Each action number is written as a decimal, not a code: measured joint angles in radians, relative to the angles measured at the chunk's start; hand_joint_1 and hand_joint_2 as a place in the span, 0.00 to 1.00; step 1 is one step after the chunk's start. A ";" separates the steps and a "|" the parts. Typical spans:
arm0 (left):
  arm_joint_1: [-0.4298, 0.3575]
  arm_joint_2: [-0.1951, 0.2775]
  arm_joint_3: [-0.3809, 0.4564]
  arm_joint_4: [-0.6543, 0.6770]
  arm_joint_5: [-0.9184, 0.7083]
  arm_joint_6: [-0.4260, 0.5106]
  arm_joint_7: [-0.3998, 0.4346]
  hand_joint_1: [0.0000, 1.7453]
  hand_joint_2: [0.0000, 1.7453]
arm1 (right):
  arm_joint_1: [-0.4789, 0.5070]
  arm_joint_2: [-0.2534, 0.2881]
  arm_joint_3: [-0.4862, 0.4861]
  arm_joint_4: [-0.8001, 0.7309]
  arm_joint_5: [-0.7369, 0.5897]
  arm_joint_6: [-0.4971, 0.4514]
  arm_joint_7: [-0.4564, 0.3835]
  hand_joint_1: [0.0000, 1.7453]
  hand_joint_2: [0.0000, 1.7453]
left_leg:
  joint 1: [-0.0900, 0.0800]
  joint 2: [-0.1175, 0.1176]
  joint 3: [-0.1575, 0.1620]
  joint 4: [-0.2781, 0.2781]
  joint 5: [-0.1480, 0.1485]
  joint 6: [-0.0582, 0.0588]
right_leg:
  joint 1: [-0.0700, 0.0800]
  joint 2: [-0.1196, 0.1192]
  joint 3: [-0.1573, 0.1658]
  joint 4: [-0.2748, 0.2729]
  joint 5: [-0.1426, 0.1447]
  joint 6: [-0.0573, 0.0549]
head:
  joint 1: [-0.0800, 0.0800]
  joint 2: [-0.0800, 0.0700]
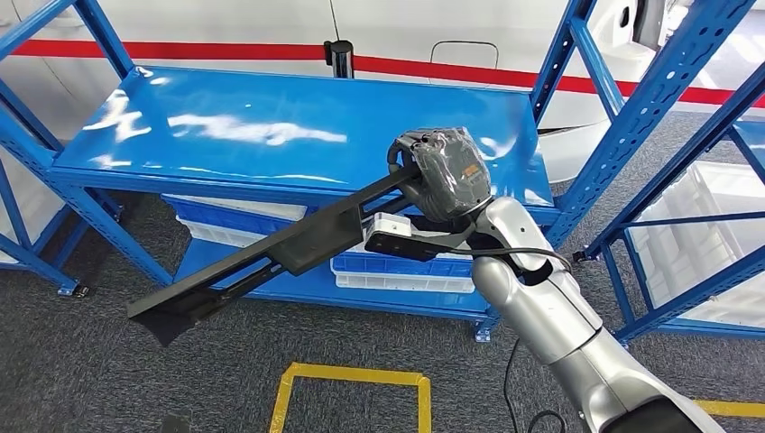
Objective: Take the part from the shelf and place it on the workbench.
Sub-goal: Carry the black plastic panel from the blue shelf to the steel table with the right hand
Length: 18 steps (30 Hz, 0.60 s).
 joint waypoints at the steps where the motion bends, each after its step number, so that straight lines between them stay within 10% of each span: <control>1: 0.000 0.000 0.000 0.000 0.000 0.000 0.000 0.00 1.00 | 0.001 0.000 0.000 0.000 0.000 0.001 0.000 0.87 1.00 | -0.001 0.000 -0.012 0.001 0.009 0.001 | 0.000 0.000 -0.015 0.059 -0.025 0.001 | 0.000 0.000; 3: 0.000 -0.001 0.000 0.000 0.000 0.000 0.000 0.00 1.00 | 0.002 -0.001 0.000 0.000 0.000 0.002 0.000 0.87 1.00 | -0.003 0.000 -0.037 0.002 0.028 0.000 | 0.000 0.000 0.004 0.078 -0.020 0.013 | 0.000 0.000; 8: 0.000 -0.002 0.000 0.000 0.000 0.000 0.000 0.00 1.00 | -0.002 0.003 -0.001 0.000 0.002 0.002 0.000 0.87 1.00 | -0.007 -0.001 -0.073 0.003 0.071 -0.021 | 0.010 0.000 0.197 -0.211 0.033 0.010 | -0.002 0.000; 11: 0.001 -0.001 0.000 0.000 0.000 0.000 0.000 0.00 1.00 | -0.004 0.005 -0.001 0.000 0.002 0.003 0.000 0.87 1.00 | -0.006 -0.004 -0.081 0.001 0.085 -0.037 | 0.006 0.000 0.185 -0.226 0.047 -0.009 | -0.004 0.000; 16: 0.002 0.001 -0.001 0.000 0.001 0.000 -0.001 0.00 1.00 | -0.005 0.012 0.000 0.001 0.002 0.005 0.000 0.87 1.00 | 0.003 -0.008 -0.147 0.236 -0.118 -0.066 | -0.006 -0.005 0.131 -0.225 0.104 -0.038 | -0.011 0.000; 18: 0.002 0.002 -0.001 0.000 0.001 0.000 -0.001 0.00 1.00 | -0.004 0.012 0.002 0.001 0.002 0.005 0.000 0.87 1.00 | 0.007 -0.007 -0.136 0.294 -0.115 -0.073 | -0.006 -0.005 0.106 -0.223 0.122 -0.033 | -0.011 0.000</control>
